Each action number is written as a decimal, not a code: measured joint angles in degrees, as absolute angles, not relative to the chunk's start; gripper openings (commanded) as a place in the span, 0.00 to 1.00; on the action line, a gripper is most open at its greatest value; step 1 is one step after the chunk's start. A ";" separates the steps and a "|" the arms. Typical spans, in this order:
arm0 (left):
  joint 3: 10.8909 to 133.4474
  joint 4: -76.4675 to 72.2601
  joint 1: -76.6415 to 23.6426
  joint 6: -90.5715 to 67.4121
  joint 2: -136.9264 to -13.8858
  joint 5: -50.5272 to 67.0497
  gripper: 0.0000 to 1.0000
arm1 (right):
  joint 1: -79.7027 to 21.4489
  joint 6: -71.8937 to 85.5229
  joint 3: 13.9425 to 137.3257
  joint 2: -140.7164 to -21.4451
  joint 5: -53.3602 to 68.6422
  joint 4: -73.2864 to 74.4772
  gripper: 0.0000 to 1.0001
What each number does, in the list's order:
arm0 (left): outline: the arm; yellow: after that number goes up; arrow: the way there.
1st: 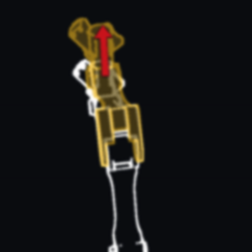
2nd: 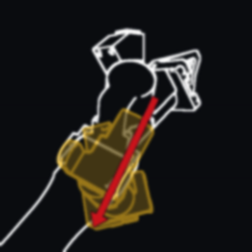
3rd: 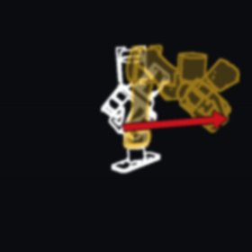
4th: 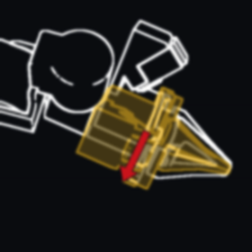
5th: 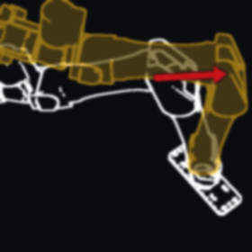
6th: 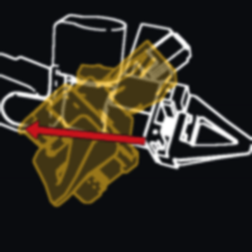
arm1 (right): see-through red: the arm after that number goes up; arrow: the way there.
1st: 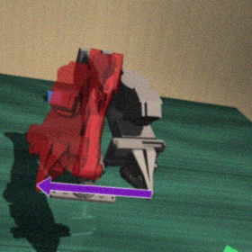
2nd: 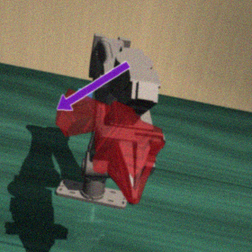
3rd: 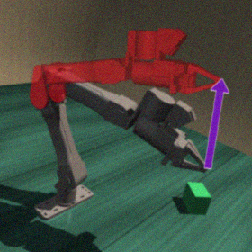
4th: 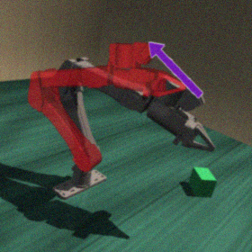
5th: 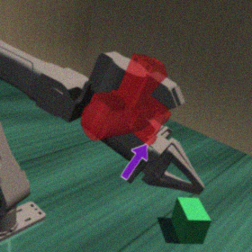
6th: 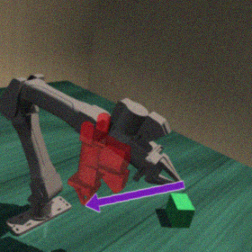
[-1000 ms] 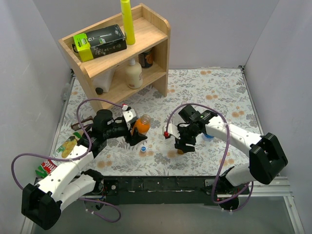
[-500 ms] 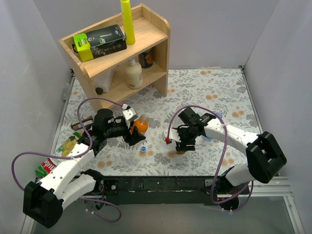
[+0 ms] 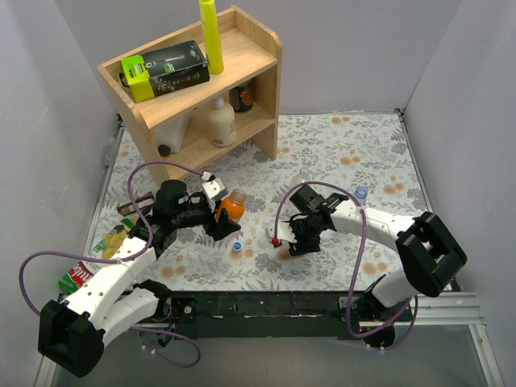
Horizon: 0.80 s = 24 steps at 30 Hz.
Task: Screw on the bottle caps
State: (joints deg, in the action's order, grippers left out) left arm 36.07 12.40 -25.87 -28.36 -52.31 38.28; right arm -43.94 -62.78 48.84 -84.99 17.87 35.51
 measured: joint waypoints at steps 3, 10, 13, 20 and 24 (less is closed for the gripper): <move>36.05 12.40 -25.74 -28.36 -52.31 38.28 0.00 | -44.07 -63.29 48.53 -85.03 17.69 34.41 0.59; 35.77 12.01 -25.61 -28.36 -52.29 38.11 0.00 | -45.06 -63.86 46.70 -85.03 17.28 33.87 0.58; 35.33 11.97 -25.61 -28.36 -52.29 38.00 0.00 | -45.52 -63.88 46.30 -85.03 17.23 33.67 0.56; 34.98 11.90 -25.61 -28.27 -52.29 37.85 0.00 | -45.84 -63.83 46.04 -84.95 16.75 33.15 0.41; 32.82 10.26 -25.61 -26.83 -52.03 38.74 0.00 | -45.87 -63.81 46.15 -84.47 16.12 33.43 0.36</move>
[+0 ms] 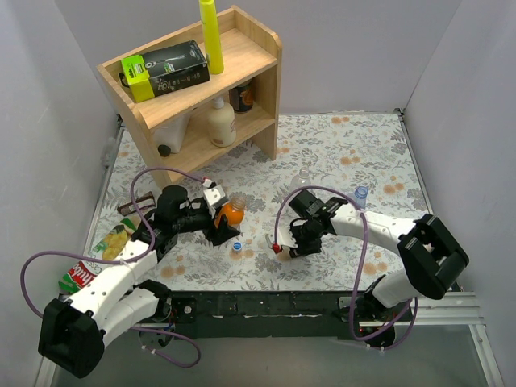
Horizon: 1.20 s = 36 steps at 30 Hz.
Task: Screw on the bottle caps
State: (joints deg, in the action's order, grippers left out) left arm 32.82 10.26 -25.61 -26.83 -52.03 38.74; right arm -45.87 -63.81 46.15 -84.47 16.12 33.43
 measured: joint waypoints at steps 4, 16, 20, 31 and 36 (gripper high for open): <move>29.15 7.86 -26.11 -24.38 -52.03 41.30 0.00 | -45.89 -60.51 52.21 -81.65 17.06 40.45 0.35; 17.91 -9.89 -33.19 -18.98 -53.17 46.13 0.00 | -51.13 -45.60 80.12 -72.75 27.64 47.57 0.34; 17.91 -15.97 -35.53 -20.14 -54.68 45.95 0.00 | -55.70 -45.30 81.95 -77.36 27.35 49.80 0.34; 17.28 -21.10 -37.26 -21.93 -53.91 45.04 0.00 | -58.63 -46.76 85.27 -81.17 25.15 51.72 0.34; 16.97 -21.54 -37.26 -22.55 -53.89 45.04 0.00 | -60.10 -46.72 85.30 -81.17 22.68 51.05 0.33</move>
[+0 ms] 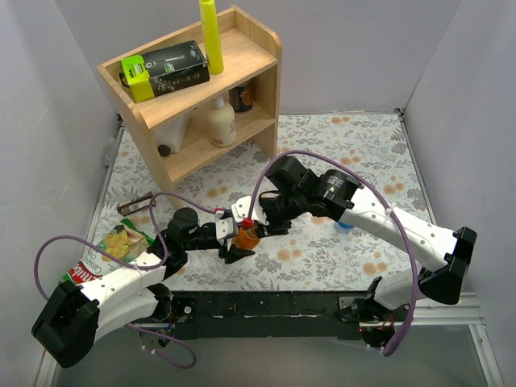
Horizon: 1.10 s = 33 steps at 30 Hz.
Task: Screw on the bottle caps
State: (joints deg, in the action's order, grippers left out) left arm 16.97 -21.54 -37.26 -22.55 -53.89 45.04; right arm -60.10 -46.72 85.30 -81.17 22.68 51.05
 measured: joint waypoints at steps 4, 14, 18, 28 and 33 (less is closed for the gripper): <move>16.78 -22.13 -37.28 -23.11 -53.89 45.06 0.00 | -61.28 -46.76 85.30 -81.17 20.93 50.00 0.33; 16.10 -23.53 -37.36 -20.78 -53.45 44.14 0.00 | -61.80 -47.29 85.30 -81.84 20.51 49.23 0.36; 15.75 -22.76 -37.34 -17.58 -53.36 43.53 0.00 | -61.80 -48.51 85.30 -82.74 20.91 49.76 0.36; 15.77 -24.05 -37.36 -18.44 -54.96 41.34 0.00 | -61.82 -50.74 84.53 -82.89 19.81 49.52 0.34; 15.79 -25.96 -37.85 -22.50 -56.45 39.20 0.00 | -61.45 -46.33 84.42 -82.94 17.93 48.64 0.34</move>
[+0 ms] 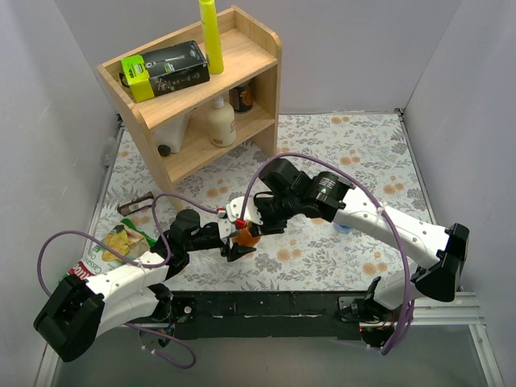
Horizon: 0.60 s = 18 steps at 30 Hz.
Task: Screw on the bottle caps
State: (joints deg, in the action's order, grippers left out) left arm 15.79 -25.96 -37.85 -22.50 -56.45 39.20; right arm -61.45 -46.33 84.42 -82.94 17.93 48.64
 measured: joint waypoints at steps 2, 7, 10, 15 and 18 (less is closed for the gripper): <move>15.79 -26.00 -37.91 -23.24 -56.53 38.57 0.00 | -61.30 -44.05 84.51 -83.22 17.37 48.21 0.34; 15.79 -25.67 -37.89 -23.92 -56.93 36.58 0.00 | -60.29 -36.71 87.57 -86.63 16.67 49.58 0.34; 15.79 -24.73 -37.85 -24.01 -57.23 35.14 0.00 | -58.59 -32.42 90.26 -89.89 18.06 51.16 0.34; 15.73 -23.18 -37.85 -25.52 -58.08 32.29 0.00 | -56.80 -28.01 91.48 -92.79 19.42 51.75 0.36; 15.68 -23.18 -37.91 -27.57 -58.41 31.53 0.00 | -56.53 -26.13 92.47 -93.73 18.76 52.03 0.37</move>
State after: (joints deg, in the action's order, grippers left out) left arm 15.68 -23.18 -37.91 -27.57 -58.41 31.53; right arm -56.53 -26.13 92.47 -93.73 18.76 52.03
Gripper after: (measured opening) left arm 0.624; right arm 0.488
